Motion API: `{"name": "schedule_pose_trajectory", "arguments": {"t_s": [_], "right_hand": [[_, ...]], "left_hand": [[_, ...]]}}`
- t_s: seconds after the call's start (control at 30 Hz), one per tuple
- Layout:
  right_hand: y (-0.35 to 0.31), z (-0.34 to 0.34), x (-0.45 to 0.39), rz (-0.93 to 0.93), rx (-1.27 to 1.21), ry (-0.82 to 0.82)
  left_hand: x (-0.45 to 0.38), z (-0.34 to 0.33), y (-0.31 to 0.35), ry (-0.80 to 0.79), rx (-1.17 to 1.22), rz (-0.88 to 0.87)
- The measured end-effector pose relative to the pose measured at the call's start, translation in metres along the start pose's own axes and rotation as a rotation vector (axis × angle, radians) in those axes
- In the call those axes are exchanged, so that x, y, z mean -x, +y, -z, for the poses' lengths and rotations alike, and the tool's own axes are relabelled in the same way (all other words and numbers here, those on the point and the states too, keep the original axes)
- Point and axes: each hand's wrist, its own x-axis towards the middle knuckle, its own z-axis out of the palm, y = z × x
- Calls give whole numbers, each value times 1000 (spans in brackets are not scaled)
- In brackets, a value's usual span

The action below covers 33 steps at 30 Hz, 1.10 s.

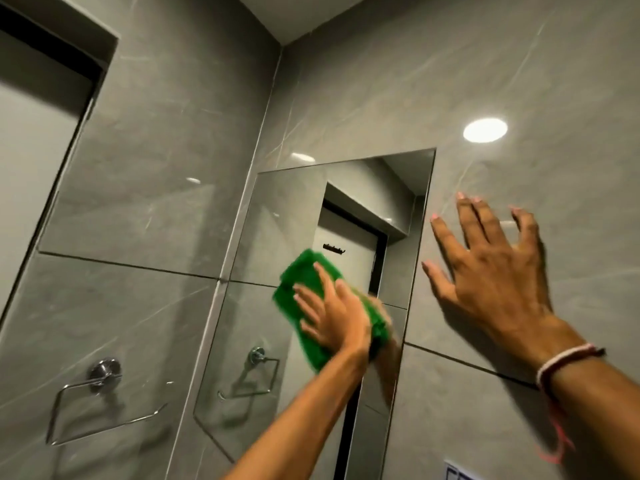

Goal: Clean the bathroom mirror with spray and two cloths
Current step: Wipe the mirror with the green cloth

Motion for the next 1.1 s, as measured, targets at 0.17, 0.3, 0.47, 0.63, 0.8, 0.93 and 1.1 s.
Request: {"name": "schedule_pose_trajectory", "arguments": {"t_s": [0.17, 0.3, 0.47, 0.63, 0.8, 0.93, 1.1], "right_hand": [[6, -20, 0, 11, 34, 69], [5, -33, 0, 13, 62, 150], [3, -40, 0, 19, -9, 210], [-11, -45, 11, -61, -81, 238], [-11, -32, 12, -82, -109, 102], [2, -7, 4, 3, -231, 67], [24, 17, 28, -67, -801, 75]], "left_hand": [[-17, -39, 122, -140, -71, -631], [-74, -25, 113, -146, -134, -979], [-139, 28, -27, 6, -123, -530], [-51, 67, -193, 87, -128, 72], [101, 49, -209, 67, -136, 358], [170, 15, -146, 39, -43, 356], [128, -13, -30, 35, 154, 70]]}}
